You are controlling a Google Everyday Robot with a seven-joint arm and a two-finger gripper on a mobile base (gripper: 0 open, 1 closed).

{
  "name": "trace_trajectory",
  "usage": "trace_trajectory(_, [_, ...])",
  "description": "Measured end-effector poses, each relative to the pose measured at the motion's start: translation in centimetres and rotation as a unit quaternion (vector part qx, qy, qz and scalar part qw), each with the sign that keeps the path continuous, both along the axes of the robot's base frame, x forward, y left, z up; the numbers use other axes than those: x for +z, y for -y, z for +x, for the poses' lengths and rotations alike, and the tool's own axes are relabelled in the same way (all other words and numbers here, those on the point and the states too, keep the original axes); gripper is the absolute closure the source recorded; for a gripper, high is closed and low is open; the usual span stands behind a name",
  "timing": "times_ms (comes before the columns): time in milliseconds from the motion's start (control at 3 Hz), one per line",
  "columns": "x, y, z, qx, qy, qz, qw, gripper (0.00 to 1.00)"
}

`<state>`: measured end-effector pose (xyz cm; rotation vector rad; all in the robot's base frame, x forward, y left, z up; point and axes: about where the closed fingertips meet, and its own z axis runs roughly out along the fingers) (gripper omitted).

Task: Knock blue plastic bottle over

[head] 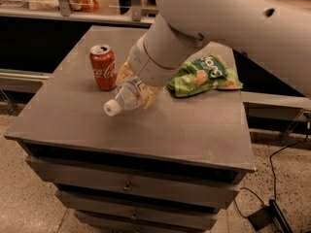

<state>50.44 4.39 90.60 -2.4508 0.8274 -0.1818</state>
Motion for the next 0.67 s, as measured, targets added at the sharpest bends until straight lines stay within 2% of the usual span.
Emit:
trace_trajectory(333, [-1.5,-0.1,-0.1,0.005,0.003,-0.027,0.9996,1.0])
trace_trajectory(667, [-2.7,-0.2,-0.4,0.007,0.0,-0.044,0.999,0.82])
